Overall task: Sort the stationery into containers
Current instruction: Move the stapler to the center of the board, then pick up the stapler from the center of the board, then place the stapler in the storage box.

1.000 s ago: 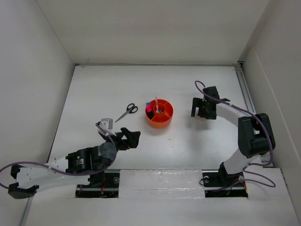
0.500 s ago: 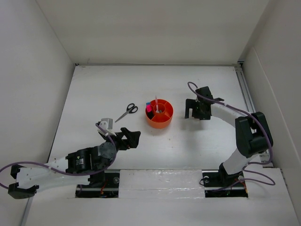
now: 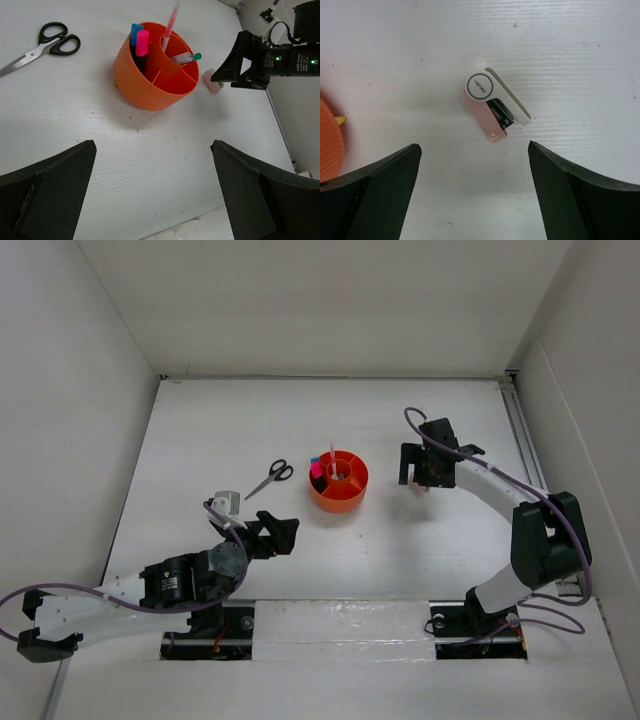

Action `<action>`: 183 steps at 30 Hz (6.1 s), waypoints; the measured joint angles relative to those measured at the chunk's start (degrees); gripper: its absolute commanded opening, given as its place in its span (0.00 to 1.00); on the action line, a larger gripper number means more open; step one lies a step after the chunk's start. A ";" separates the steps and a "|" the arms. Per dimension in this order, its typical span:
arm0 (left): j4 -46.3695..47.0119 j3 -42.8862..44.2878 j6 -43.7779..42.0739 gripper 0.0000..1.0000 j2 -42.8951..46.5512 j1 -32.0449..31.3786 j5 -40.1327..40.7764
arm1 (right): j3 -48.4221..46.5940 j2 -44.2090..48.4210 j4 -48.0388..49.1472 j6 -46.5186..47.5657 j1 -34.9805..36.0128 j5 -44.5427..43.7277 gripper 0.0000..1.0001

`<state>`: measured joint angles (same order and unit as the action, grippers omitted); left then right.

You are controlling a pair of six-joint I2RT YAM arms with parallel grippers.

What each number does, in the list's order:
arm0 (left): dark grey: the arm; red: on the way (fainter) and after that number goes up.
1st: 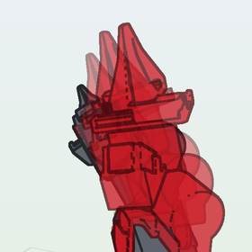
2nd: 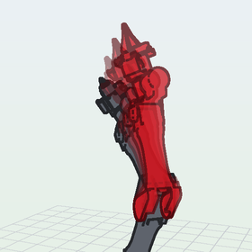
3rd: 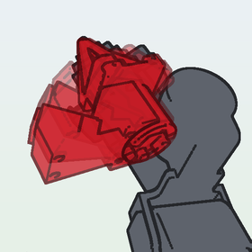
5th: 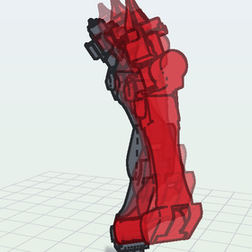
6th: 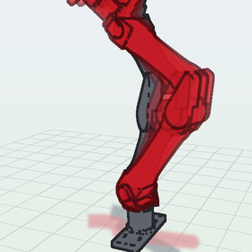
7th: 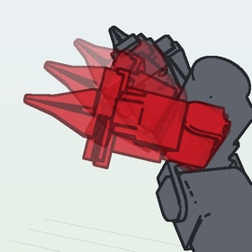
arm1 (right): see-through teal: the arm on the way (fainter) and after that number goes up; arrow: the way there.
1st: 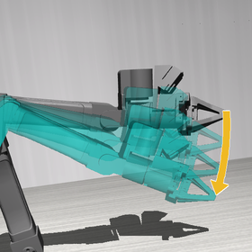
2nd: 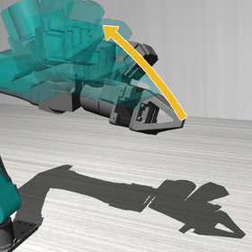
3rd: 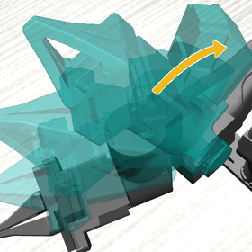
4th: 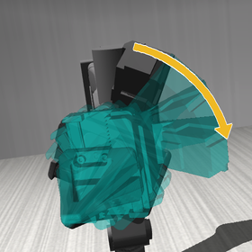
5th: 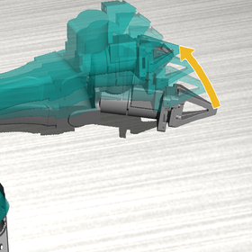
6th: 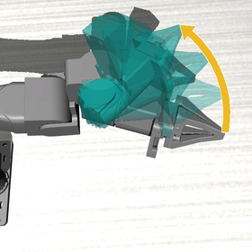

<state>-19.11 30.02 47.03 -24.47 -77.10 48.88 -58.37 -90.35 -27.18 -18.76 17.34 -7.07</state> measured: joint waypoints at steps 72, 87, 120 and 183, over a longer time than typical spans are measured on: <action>0.85 0.00 -0.66 1.00 -0.04 0.00 -0.68 | -3.02 -6.93 2.29 6.08 -5.49 -0.28 0.47; 0.87 0.00 -0.66 1.00 0.39 0.00 -0.70 | -7.65 -10.64 0.48 6.97 -5.62 2.34 0.15; 0.83 0.00 -0.59 1.00 0.90 0.00 -0.52 | -5.64 -2.97 0.90 3.45 -1.55 -0.59 0.00; 0.39 0.00 -0.42 1.00 3.02 0.00 -0.24 | -8.74 -2.01 13.07 -7.67 28.52 -32.44 0.00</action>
<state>-18.72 30.02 46.61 -21.45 -77.10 48.64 -67.11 -92.36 -14.11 -26.44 45.87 -39.51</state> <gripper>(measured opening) 0.997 0.075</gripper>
